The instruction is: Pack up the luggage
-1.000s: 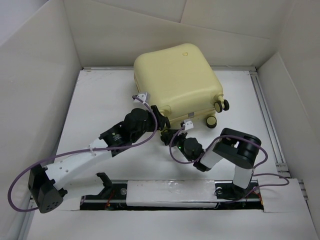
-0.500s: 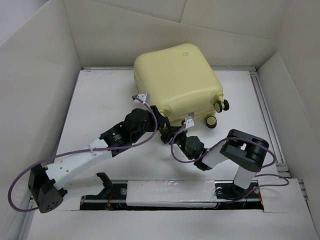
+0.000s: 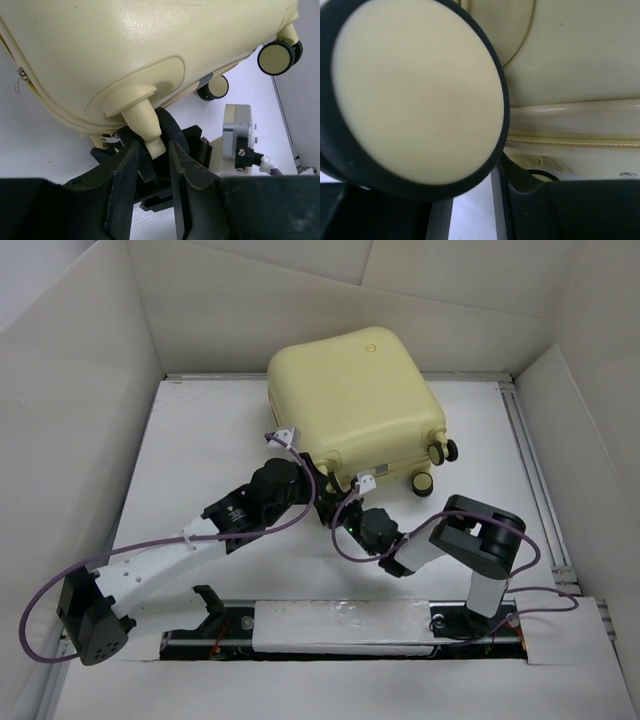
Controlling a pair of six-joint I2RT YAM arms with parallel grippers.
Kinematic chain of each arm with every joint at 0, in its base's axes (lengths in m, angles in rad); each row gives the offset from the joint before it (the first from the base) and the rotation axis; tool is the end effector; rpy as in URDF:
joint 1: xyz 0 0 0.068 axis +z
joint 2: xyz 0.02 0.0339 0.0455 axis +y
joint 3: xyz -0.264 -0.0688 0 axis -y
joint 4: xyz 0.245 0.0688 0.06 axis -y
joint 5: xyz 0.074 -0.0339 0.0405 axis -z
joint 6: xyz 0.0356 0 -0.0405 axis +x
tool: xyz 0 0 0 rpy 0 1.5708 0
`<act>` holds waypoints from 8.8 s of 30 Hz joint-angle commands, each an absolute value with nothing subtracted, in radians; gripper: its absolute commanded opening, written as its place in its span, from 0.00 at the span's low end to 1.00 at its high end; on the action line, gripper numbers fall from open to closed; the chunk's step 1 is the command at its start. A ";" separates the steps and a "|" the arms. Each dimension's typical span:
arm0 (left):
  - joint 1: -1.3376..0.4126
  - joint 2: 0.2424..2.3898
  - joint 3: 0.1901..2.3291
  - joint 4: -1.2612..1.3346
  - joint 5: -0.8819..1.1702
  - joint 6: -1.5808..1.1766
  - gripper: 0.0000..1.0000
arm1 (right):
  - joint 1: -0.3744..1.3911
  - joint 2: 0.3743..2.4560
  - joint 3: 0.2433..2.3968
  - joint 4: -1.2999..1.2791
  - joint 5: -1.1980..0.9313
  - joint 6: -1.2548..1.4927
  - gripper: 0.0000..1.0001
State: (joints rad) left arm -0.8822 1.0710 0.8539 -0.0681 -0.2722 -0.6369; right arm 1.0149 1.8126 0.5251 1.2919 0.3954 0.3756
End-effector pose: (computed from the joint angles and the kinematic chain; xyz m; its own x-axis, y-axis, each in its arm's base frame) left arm 0.1660 -0.1866 0.3206 -0.4885 -0.3078 -0.8165 0.3598 0.7814 -0.5099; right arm 0.1785 0.2613 0.1518 -0.2108 0.3021 -0.9297 -0.5410 0.7560 0.3684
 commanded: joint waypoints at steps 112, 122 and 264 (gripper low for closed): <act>-0.963 1.026 0.793 0.071 0.034 -0.710 0.13 | 1.313 1.686 0.365 1.391 0.934 0.370 0.40; -0.963 1.037 0.833 0.071 0.044 -0.701 0.11 | 1.313 1.804 0.354 1.773 1.037 0.239 0.11; -1.031 1.563 1.229 0.110 0.173 -0.675 0.14 | 1.558 1.567 0.546 0.732 1.245 0.466 0.00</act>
